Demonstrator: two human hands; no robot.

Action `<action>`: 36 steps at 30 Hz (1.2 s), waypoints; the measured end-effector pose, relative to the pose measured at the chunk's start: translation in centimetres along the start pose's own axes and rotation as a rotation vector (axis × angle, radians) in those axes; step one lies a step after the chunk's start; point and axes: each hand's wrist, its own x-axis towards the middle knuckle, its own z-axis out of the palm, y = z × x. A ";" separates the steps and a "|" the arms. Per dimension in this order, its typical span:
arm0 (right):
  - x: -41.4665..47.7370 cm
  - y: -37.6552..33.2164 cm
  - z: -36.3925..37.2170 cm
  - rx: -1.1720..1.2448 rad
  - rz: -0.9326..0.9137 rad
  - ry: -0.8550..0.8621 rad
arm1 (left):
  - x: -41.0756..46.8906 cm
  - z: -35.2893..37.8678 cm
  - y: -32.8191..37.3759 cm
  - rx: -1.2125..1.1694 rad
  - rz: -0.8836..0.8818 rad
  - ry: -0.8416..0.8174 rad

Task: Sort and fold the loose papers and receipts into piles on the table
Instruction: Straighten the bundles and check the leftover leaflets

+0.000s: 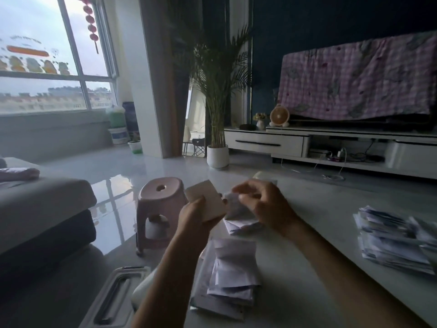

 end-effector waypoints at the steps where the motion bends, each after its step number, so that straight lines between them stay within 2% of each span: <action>1: 1.4 1.1 0.0 -0.068 0.042 0.102 | 0.7 -1.2 0.5 -0.011 0.007 0.045; 2: 2.6 2.4 -0.1 -0.219 0.084 0.136 | 1.2 -2.1 0.8 -0.005 0.009 0.074; 3: 3.6 3.7 0.1 -0.395 0.108 0.086 | 1.6 -2.7 0.9 -0.004 0.013 0.088; 5: 5.5 5.4 0.9 -0.659 0.107 -0.115 | 1.9 -3.7 1.3 0.034 0.006 0.114; 11: 9.9 6.9 3.8 -0.903 0.100 -0.393 | 4.4 -4.0 1.2 0.106 -0.078 0.058; 14: 10.9 7.5 4.6 -0.905 0.114 -0.458 | 5.5 -3.9 0.9 0.111 -0.100 0.016; 18: 9.9 8.1 2.6 -0.796 0.121 -0.350 | 6.0 -4.1 0.5 0.103 -0.110 0.032; 21: 8.3 9.1 0.4 -0.771 0.161 -0.334 | 5.8 -3.8 0.4 0.055 -0.114 0.039; 23: 6.7 8.6 -0.3 -0.836 0.162 -0.368 | 5.4 -3.2 0.4 0.043 -0.105 0.025; 28: 1.5 7.4 0.3 -0.974 0.032 -0.444 | 2.7 -0.2 0.2 0.109 -0.107 -0.039; 31: -0.1 8.8 1.1 -0.700 0.270 -0.522 | 0.6 0.5 -0.8 0.085 -0.171 -0.091; 33: -0.7 10.0 1.4 -0.507 0.442 -0.405 | -0.8 0.4 -1.3 0.094 -0.183 -0.096; 34: -0.8 10.5 1.6 -0.477 0.483 -0.314 | -1.4 0.4 -1.4 0.124 -0.179 -0.090; 36: -0.9 11.6 1.8 -0.619 0.494 -0.216 | -2.4 0.4 -1.5 0.201 -0.172 -0.082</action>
